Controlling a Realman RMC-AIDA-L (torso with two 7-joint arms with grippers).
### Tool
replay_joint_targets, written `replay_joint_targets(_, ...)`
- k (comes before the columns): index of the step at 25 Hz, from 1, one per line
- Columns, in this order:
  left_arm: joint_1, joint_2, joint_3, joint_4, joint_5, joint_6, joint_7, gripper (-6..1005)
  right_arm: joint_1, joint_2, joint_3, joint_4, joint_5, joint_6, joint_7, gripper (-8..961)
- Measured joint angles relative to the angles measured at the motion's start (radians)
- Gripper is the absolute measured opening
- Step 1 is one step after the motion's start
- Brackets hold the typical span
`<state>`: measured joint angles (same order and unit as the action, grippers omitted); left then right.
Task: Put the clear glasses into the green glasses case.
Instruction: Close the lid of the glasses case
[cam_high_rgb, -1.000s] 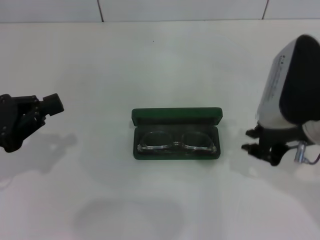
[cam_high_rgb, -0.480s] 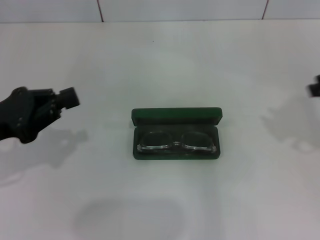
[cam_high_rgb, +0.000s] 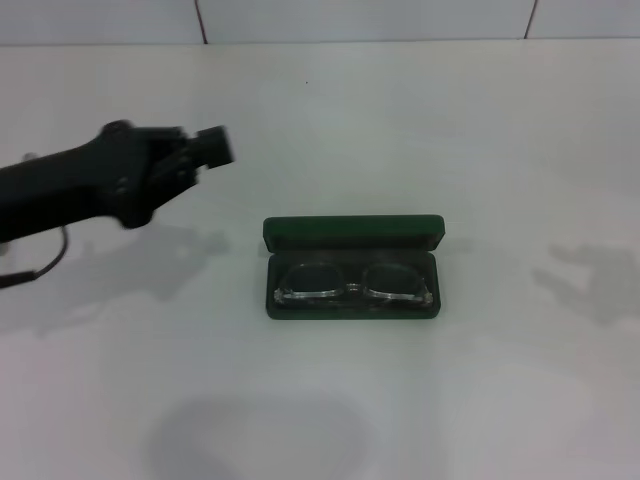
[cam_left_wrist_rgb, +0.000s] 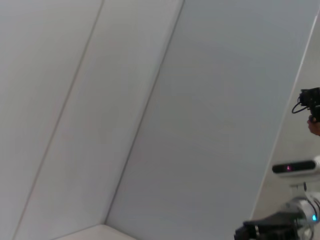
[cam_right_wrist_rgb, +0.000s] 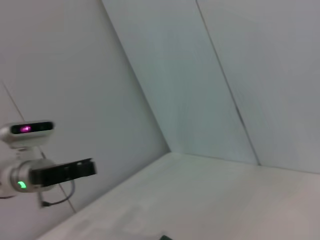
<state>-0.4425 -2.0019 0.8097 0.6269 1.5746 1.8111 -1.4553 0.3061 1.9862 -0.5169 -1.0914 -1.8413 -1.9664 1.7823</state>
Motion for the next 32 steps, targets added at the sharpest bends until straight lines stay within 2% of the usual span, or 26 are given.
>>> replay_joint_targets(4, -0.071, -0.032, 0.002, 0.005, 0.055, -0.059, -0.003, 77, -0.021, 0.007, 0.018, 0.114, 0.001, 0.007, -0.099, 377)
replay_joint_targets(9, -0.192, -0.077, 0.008, 0.005, 0.253, -0.213, -0.032, 102, -0.036, 0.003, 0.048, 0.253, -0.002, 0.016, -0.201, 423)
replay_joint_targets(11, -0.225, -0.086, 0.036, -0.014, 0.317, -0.266, -0.04, 122, -0.041, -0.001, 0.048, 0.291, -0.003, 0.032, -0.233, 441)
replay_joint_targets(14, -0.253, -0.087, 0.11, -0.065, 0.349, -0.346, -0.044, 142, -0.05, -0.001, 0.049, 0.335, -0.003, 0.061, -0.272, 457)
replay_joint_targets(17, -0.273, -0.089, 0.144, -0.089, 0.344, -0.406, -0.047, 137, -0.057, -0.002, 0.047, 0.353, -0.005, 0.074, -0.287, 455)
replay_joint_targets(25, -0.288, -0.091, 0.161, -0.097, 0.265, -0.46, -0.045, 137, -0.043, 0.001, 0.038, 0.367, -0.063, 0.11, -0.297, 457)
replay_joint_targets(32, -0.28, -0.09, 0.184, -0.112, 0.261, -0.493, -0.043, 141, -0.029, 0.004, 0.038, 0.369, -0.066, 0.115, -0.303, 459)
